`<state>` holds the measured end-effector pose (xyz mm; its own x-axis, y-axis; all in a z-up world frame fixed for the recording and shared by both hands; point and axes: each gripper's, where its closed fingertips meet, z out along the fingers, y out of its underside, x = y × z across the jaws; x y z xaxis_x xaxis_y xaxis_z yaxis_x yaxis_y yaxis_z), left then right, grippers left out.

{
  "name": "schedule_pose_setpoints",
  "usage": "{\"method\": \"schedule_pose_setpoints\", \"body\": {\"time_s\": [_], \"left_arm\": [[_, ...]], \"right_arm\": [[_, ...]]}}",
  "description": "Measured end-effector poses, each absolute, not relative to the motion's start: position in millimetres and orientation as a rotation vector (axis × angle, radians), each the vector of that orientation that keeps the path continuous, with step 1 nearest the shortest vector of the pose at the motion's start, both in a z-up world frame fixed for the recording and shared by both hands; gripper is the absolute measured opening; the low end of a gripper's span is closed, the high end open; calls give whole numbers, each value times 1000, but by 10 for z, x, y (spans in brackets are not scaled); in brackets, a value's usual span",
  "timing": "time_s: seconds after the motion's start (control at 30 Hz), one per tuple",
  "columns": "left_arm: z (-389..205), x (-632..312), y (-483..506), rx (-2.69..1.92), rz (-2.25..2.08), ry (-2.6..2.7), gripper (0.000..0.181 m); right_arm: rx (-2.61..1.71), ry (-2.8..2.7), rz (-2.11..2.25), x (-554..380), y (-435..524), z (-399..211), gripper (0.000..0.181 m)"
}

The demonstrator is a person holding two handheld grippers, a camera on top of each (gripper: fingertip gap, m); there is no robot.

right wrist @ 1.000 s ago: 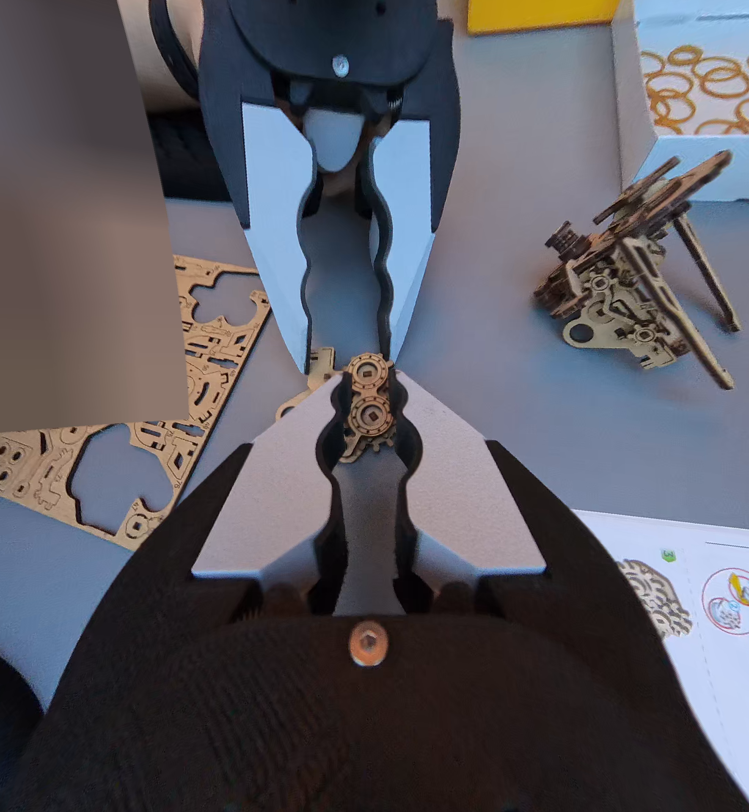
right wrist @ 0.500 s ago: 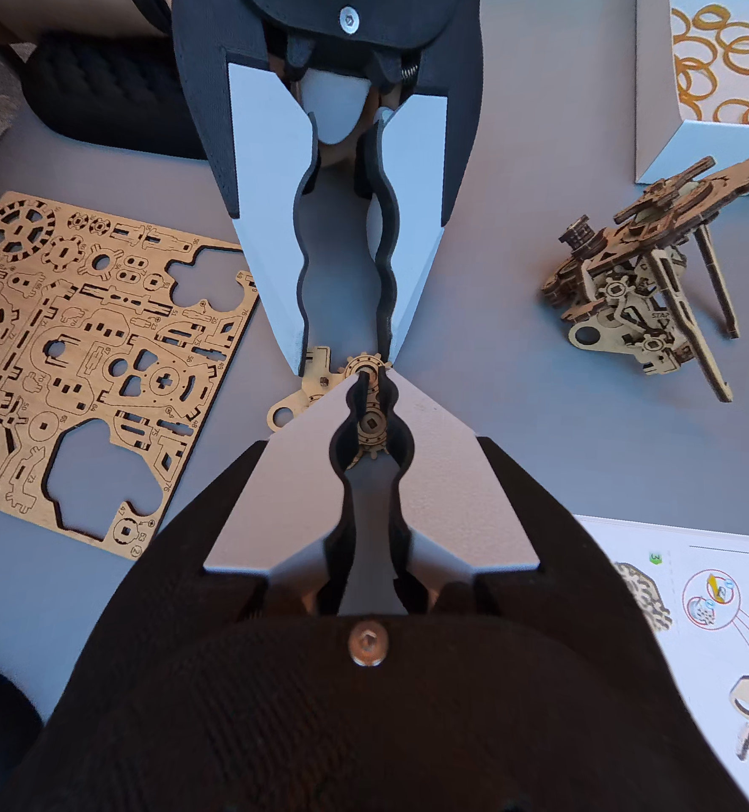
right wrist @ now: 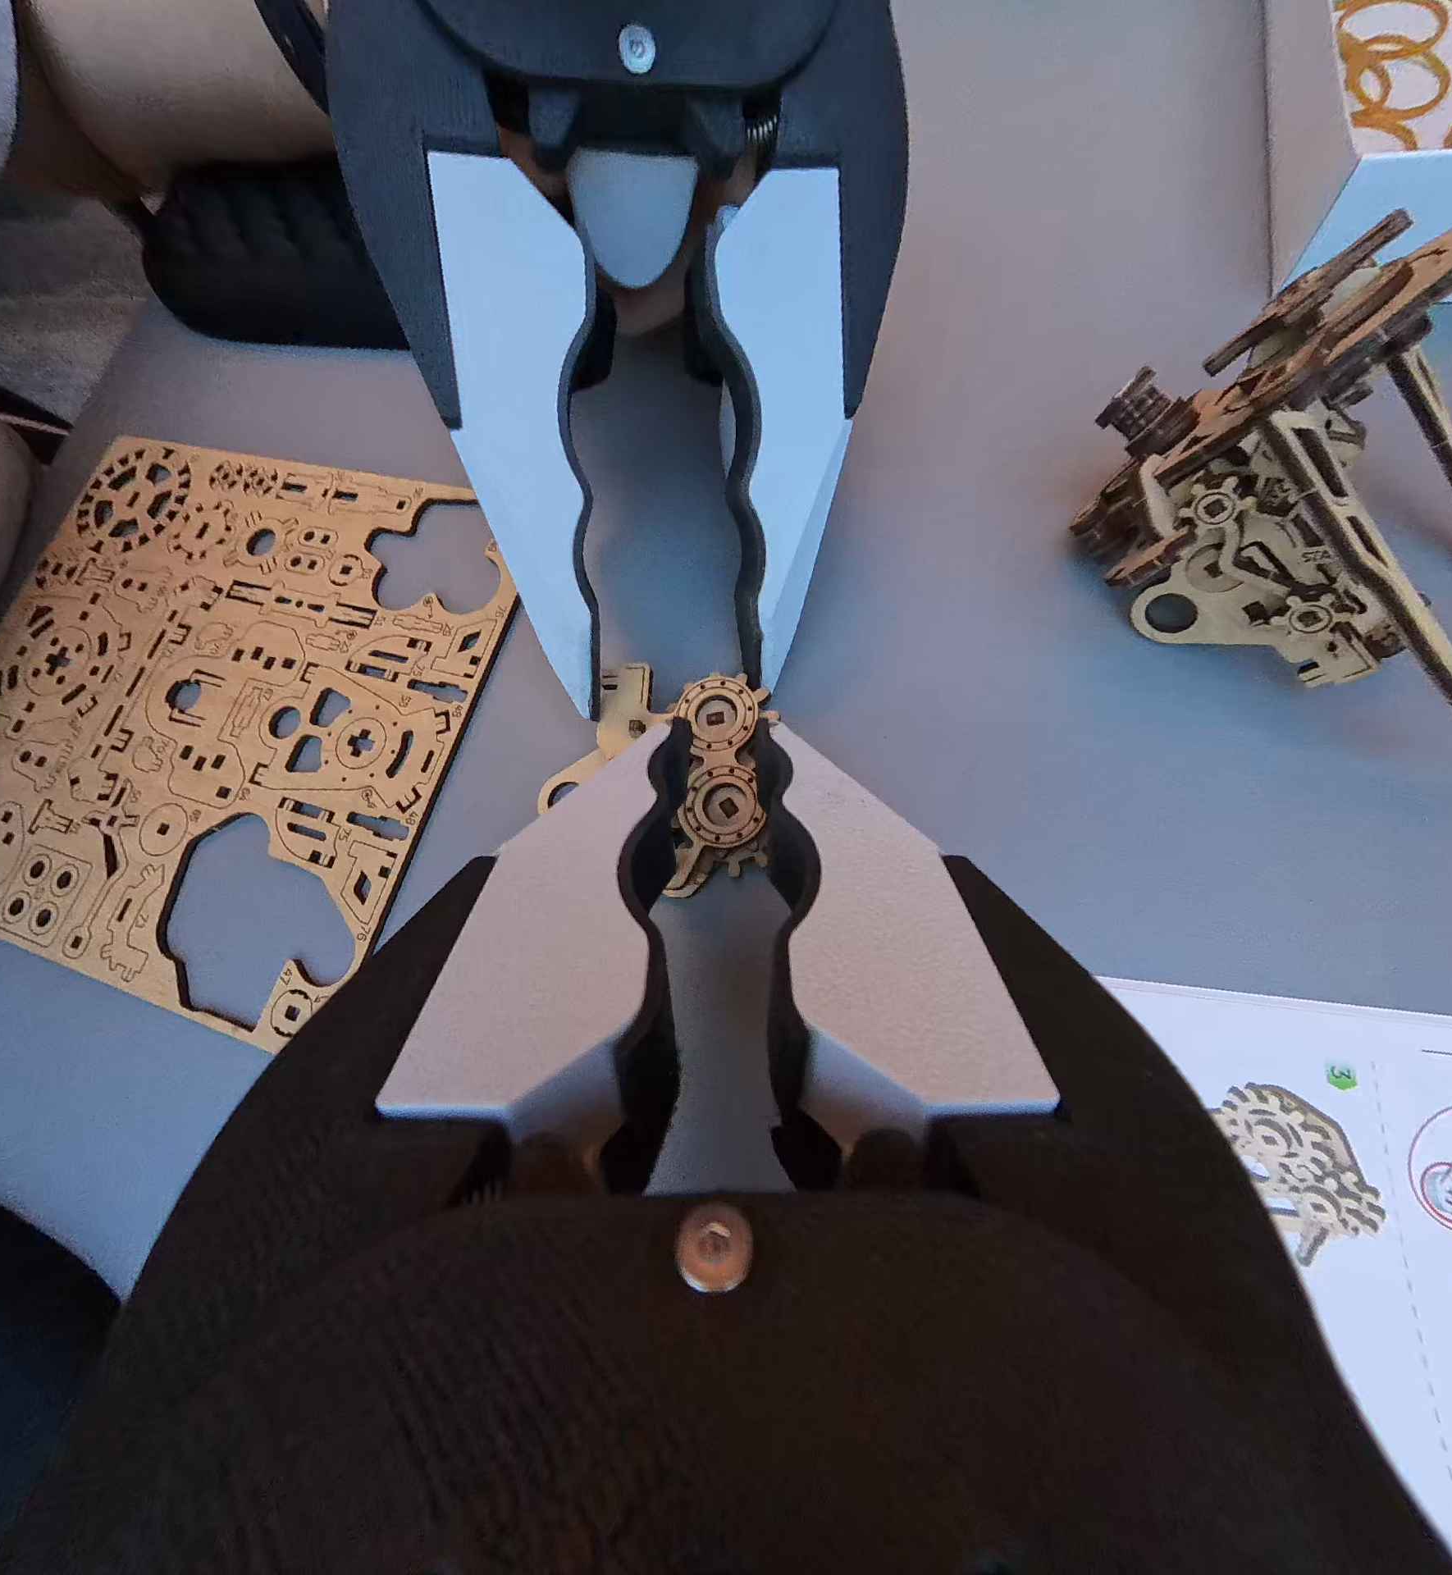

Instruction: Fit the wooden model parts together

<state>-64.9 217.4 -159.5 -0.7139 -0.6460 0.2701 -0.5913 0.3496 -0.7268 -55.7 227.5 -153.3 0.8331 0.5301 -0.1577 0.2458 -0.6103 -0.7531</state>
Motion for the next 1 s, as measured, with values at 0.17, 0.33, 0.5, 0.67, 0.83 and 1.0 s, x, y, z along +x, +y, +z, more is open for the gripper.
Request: {"method": "schedule_pose_setpoints", "body": {"time_s": [0.17, 0.33, 0.5, 0.67, 0.83, 1.0], "left_arm": [[-1595, -648, 2174, -1159, -1317, 2530, 36], [-1595, -647, 2173, -1163, -1309, 2530, 36], [-1596, -662, 2158, -1163, -1307, 2537, 36], [-1595, -664, 2158, -1166, -1312, 2533, 36], [-1595, -663, 2160, -1162, -1316, 2527, 36], [-1590, -663, 2163, -1088, -1278, 2533, 36]], "right_arm": [[-2257, -603, 412, -557, 2263, -1542, 15], [-2289, -578, 387, -556, 2257, -1546, 15], [-2283, -542, 464, -570, 2248, -1543, 15], [-2240, -548, 487, -570, 2254, -1536, 15], [-2172, -528, 510, -454, 2193, -1446, 23], [-2082, -186, 769, -181, 2177, -1291, 33]]}}
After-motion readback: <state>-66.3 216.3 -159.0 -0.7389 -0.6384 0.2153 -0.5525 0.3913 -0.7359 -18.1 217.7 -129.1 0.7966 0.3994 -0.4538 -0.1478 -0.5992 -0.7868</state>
